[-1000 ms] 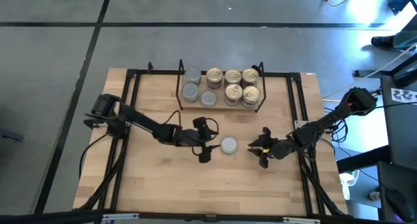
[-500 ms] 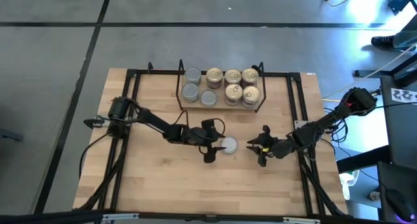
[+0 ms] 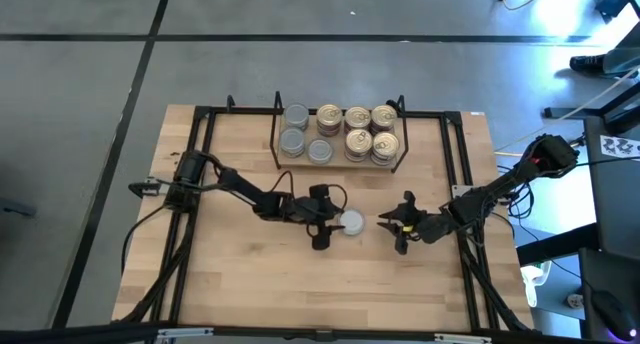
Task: Stack canned seafood by type on shelf
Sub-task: Stack the green tuna can on top of the other green tuna can on the shelf
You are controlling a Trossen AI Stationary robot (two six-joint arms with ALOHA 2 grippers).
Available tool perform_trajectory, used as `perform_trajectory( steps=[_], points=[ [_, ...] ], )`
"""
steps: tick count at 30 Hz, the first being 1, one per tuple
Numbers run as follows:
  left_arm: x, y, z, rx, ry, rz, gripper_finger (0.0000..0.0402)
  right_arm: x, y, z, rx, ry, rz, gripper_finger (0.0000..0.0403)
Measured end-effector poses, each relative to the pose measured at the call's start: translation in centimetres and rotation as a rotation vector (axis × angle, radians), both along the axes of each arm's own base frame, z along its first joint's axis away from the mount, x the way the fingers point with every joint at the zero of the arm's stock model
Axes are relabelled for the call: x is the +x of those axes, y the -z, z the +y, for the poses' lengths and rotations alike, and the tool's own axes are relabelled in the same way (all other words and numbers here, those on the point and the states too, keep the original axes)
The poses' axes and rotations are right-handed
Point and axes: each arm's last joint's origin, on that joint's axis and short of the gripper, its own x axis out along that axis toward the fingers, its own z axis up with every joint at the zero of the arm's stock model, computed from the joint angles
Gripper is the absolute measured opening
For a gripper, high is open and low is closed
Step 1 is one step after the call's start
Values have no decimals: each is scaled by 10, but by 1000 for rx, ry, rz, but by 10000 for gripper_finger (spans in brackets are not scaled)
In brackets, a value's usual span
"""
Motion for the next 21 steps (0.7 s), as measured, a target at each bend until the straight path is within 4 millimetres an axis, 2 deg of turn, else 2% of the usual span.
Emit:
perform_trajectory(
  steps=[7,16,21],
  points=[
    [-4,4,5,9,0,24,221,2,-3,2,30,-12,-31,119],
    [-10,8,6,6,-5,32,216,2,-3,1,14,0,-37,245],
    [-10,8,7,9,-5,37,213,5,-2,3,-101,-54,-44,288]
  ],
)
